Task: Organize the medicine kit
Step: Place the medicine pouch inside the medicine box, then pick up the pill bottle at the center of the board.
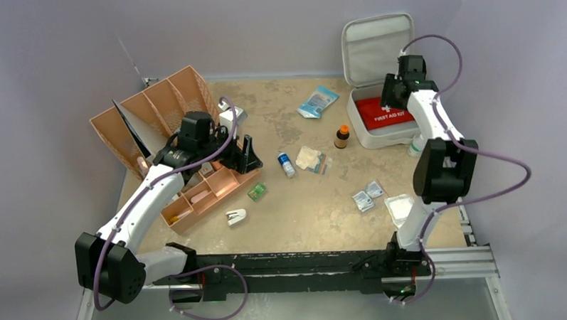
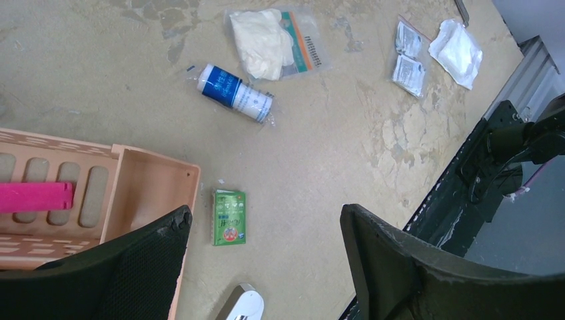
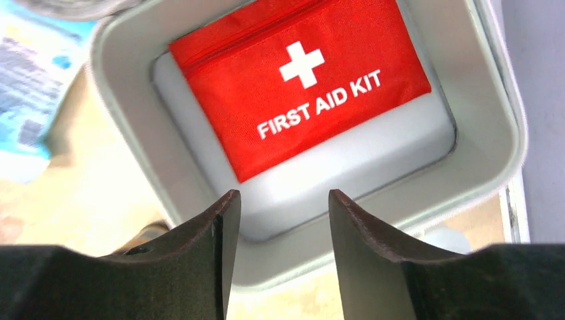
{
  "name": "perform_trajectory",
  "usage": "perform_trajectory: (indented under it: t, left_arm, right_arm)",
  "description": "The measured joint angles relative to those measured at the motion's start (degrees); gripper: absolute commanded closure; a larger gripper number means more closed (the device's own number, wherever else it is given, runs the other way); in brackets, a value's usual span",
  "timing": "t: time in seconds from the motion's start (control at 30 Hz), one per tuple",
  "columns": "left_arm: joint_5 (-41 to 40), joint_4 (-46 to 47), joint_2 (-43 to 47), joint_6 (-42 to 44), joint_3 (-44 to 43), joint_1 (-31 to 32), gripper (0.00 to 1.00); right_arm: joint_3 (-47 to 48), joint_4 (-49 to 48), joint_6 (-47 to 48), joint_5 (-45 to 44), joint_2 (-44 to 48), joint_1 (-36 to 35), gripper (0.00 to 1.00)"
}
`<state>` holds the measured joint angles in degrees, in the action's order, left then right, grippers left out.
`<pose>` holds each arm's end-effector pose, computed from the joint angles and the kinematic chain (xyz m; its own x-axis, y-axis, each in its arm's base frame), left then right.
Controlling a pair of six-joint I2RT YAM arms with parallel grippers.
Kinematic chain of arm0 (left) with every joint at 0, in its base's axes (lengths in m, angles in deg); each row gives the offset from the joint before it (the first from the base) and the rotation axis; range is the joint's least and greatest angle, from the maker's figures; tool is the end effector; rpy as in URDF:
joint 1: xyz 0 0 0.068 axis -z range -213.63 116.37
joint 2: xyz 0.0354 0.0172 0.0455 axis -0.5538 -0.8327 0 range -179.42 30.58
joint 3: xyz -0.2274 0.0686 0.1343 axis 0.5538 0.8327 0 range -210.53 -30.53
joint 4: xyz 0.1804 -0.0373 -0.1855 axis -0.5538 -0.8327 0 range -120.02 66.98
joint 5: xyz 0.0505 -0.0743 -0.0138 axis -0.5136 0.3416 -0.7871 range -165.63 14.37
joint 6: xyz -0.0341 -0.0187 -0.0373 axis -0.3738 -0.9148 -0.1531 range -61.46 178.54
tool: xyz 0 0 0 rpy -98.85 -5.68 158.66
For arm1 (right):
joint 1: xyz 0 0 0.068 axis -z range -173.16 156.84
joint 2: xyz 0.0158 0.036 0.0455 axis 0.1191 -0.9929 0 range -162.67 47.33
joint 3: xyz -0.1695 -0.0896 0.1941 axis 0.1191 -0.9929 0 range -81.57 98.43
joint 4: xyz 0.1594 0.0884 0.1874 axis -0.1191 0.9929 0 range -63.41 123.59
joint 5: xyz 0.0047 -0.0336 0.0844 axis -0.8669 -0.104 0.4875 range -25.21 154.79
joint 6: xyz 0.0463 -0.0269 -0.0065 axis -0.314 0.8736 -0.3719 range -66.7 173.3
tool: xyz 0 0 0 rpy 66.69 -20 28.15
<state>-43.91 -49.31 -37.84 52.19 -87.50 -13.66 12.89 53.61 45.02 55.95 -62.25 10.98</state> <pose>0.2354 -0.1054 0.3054 -0.6471 0.1349 -0.7504 0.6134 0.6766 -0.4073 0.4400 -0.0374 0.2830 -0.6357 0.1887 -0.7486 0.2794 0.9602 0.0047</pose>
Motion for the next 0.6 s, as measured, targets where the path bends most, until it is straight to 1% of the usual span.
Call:
perform_trajectory:
  t: [0.13,0.33,0.37,0.4,0.47,0.6]
  left_arm:
    - [0.0,-0.1,0.0,0.0,0.0,0.0,0.19]
    - [-0.6,-0.8,0.0,0.0,0.0,0.0,0.19]
    - [-0.7,-1.0,0.0,0.0,0.0,0.0,0.19]
    - [-1.0,-1.2,0.1,0.0,0.0,0.0,0.18]
    - [-1.6,-2.0,0.4,0.0,0.0,0.0,0.17]
    - [-3.2,-3.6,3.1,0.0,0.0,0.0,0.17]
  right_arm:
    - [-5.2,-0.6,-1.4,3.1,8.4,-0.3,0.39]
    - [-14.8,-0.8,-2.8,6.4,16.0,-3.4,0.39]
    - [-16.3,-0.7,-2.9,6.8,17.1,-4.4,0.19]
    - [-17.7,-0.7,-3.1,7.0,18.1,-5.6,0.11]
    - [-19.9,-0.6,-4.5,7.1,20.1,-8.3,0.02]
    - [-21.7,-0.6,-5.8,6.9,22.7,-13.0,0.01]
